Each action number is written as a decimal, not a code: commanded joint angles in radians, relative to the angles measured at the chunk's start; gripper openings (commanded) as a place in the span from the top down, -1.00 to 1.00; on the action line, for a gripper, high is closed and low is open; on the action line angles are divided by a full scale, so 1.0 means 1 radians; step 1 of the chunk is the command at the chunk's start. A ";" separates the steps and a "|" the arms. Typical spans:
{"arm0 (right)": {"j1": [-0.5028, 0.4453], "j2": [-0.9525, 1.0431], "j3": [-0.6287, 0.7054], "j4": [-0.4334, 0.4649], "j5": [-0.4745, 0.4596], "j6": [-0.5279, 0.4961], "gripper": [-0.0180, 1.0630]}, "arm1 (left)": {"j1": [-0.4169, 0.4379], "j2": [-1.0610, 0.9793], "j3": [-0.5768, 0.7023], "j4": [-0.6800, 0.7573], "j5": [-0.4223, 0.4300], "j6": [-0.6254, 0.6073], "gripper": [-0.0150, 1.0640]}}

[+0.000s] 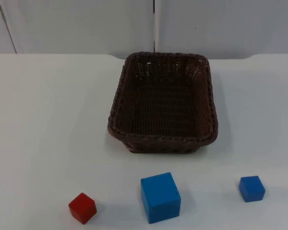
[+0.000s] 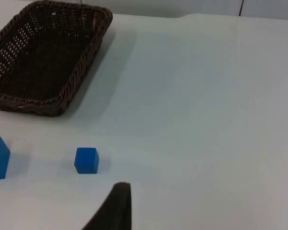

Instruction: Pick up the basket with the left hand and place the largest block into the basket with the right hand.

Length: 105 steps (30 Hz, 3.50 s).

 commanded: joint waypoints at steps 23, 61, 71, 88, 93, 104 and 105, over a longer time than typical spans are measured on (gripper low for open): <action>-0.006 -0.003 -0.001 -0.001 -0.005 0.001 -0.98 | 0.002 0.128 -0.038 -0.101 -0.187 0.024 -0.97; -0.006 -0.003 -0.001 -0.001 -0.005 0.001 -0.98 | 0.002 0.561 -0.225 -0.301 -0.410 0.200 -0.97; -0.006 -0.003 -0.001 -0.003 -0.005 0.003 -0.98 | 0.002 0.707 -0.225 -0.453 -0.427 0.346 -0.97; -0.006 -0.003 -0.001 -0.005 -0.005 0.007 -0.98 | 0.000 0.917 -0.227 -0.778 -0.432 0.638 -0.97; -0.006 -0.003 -0.001 -0.011 -0.005 0.012 -0.98 | 0.000 0.948 -0.229 -0.820 -0.447 0.683 -0.97; -0.006 -0.003 -0.001 -0.011 -0.005 0.015 -0.98 | 0.000 1.045 -0.332 -0.817 -0.444 0.685 -0.97; -0.006 -0.003 -0.001 -0.011 -0.003 0.015 -0.98 | 0.000 1.062 -0.346 -0.815 -0.440 0.685 -0.97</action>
